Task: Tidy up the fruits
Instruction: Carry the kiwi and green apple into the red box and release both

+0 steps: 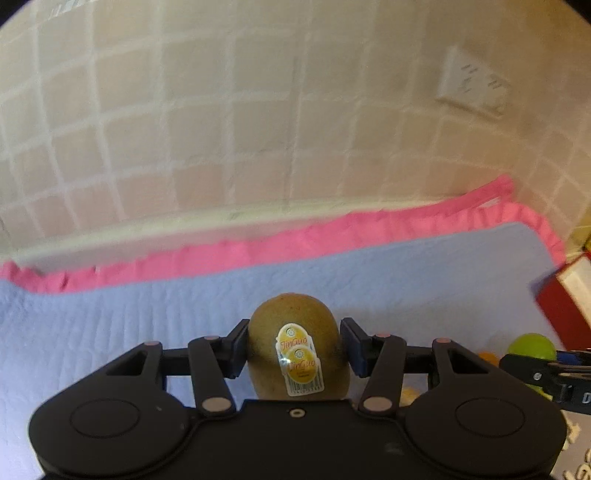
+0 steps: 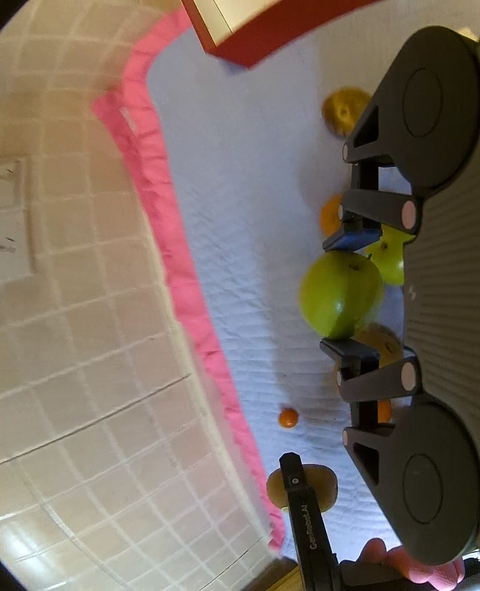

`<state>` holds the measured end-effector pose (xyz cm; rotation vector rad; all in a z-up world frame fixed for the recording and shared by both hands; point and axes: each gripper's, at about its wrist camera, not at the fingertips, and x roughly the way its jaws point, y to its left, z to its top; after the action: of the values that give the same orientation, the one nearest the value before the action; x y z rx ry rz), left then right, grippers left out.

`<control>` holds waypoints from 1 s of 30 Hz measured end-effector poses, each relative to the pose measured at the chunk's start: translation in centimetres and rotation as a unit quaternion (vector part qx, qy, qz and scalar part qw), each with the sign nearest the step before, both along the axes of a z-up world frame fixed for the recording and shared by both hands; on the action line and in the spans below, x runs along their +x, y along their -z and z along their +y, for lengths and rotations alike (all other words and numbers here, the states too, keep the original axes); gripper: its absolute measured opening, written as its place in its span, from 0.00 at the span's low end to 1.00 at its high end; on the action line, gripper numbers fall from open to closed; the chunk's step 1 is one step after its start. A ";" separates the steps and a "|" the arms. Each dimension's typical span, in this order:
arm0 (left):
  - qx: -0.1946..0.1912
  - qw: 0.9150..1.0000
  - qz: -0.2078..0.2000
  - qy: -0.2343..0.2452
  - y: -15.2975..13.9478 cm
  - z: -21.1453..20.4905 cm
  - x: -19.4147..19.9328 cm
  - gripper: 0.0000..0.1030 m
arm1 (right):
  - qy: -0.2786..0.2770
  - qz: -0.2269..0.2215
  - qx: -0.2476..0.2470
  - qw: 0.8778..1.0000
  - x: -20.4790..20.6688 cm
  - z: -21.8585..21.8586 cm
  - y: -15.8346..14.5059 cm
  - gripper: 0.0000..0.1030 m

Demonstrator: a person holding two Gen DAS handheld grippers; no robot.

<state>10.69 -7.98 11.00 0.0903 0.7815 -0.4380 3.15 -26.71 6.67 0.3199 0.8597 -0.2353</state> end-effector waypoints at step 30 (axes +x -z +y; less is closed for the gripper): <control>-0.039 0.932 0.017 0.359 -0.5 -39.5 -7.6 0.61 | 0.292 0.002 -0.041 0.956 -20.4 -26.5 -2.7 0.50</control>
<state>3.07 -47.48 11.52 0.2995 0.7479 -1.1671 -17.26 -53.16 9.37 0.4920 0.7404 -0.8201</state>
